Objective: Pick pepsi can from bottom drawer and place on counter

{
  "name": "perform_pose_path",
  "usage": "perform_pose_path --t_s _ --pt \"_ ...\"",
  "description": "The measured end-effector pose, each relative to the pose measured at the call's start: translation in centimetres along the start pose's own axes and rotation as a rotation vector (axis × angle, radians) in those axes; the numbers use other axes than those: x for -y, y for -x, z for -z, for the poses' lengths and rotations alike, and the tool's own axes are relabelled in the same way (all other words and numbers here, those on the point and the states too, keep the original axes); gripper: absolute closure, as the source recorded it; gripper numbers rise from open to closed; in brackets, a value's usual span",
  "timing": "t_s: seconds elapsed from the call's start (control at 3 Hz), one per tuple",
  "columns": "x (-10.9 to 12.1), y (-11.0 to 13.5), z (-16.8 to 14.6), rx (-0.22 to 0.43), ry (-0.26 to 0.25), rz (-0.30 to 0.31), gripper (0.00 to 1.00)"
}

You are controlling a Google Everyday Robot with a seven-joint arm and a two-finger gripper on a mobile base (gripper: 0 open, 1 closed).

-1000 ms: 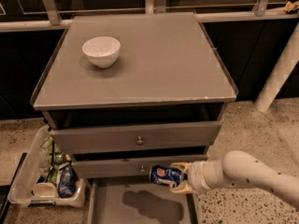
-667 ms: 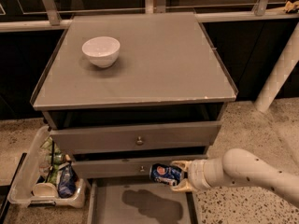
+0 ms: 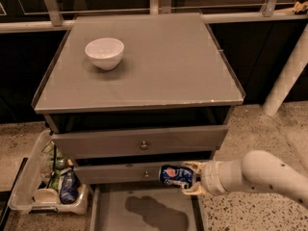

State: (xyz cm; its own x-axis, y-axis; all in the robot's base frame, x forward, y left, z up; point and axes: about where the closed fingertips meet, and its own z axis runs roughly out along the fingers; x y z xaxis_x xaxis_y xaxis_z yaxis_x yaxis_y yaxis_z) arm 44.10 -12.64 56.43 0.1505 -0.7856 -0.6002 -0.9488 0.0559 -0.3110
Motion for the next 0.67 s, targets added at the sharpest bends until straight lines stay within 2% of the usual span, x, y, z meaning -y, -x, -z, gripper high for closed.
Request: perform_pose_path --t_s 0.33,0.67 --pt "1.0 3.9 6.4 -0.034 -0.072 0.084 1.00" --pt "2.7 7.5 11.1 -0.042 -0.121 0.149 1.00"
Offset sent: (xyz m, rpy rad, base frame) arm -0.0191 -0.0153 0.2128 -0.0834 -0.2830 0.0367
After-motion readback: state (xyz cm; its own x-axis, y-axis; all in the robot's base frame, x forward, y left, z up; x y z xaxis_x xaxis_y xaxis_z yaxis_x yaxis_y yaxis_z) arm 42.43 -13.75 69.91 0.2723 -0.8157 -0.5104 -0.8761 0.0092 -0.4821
